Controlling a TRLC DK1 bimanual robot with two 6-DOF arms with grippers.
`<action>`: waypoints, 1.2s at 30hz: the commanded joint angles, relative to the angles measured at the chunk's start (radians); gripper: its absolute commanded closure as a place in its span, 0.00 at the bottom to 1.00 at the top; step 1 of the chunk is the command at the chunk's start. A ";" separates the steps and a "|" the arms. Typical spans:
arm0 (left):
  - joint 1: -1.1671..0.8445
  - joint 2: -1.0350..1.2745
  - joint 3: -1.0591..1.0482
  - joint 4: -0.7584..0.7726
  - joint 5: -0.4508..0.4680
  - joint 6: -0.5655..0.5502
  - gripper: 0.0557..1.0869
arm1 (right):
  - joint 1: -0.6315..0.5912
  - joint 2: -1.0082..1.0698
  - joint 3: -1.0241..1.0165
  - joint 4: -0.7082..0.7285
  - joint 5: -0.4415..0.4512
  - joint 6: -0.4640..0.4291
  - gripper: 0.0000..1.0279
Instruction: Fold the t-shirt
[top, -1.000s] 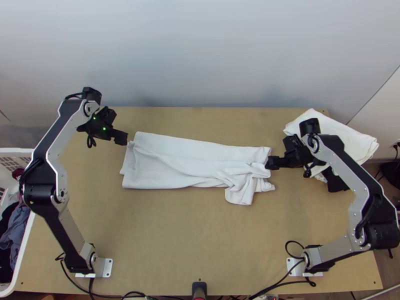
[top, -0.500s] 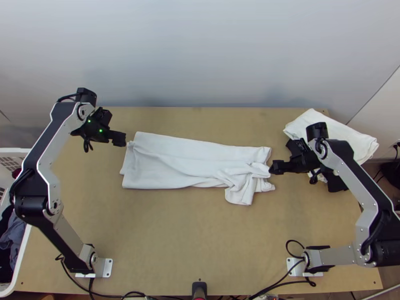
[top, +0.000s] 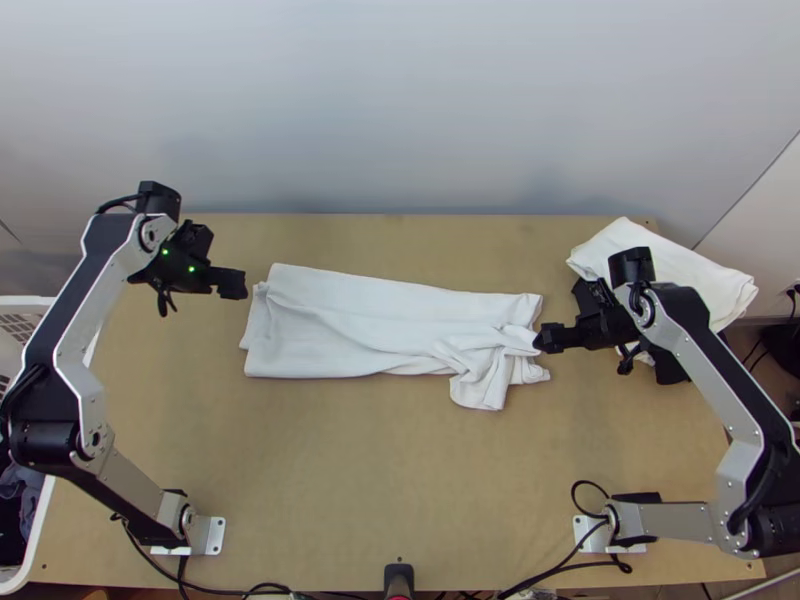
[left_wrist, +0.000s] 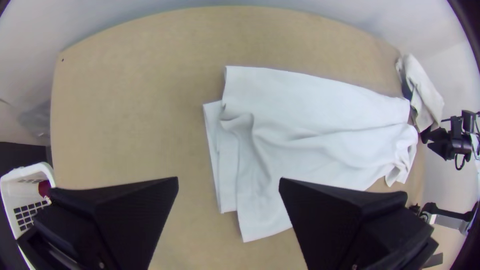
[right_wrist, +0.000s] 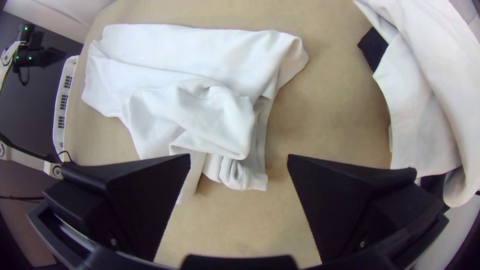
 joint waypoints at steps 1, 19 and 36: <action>0.032 -0.040 -0.028 -0.025 0.065 -0.031 0.05 | 0.040 -0.035 0.001 0.000 0.000 0.012 0.26; 0.078 -0.037 -0.197 0.009 0.183 -0.054 0.05 | 0.256 -0.055 -0.071 0.194 -0.001 -0.037 0.96; 0.076 -0.023 -0.214 0.030 0.183 -0.058 0.05 | 0.247 0.278 0.016 0.284 -0.035 -0.136 0.97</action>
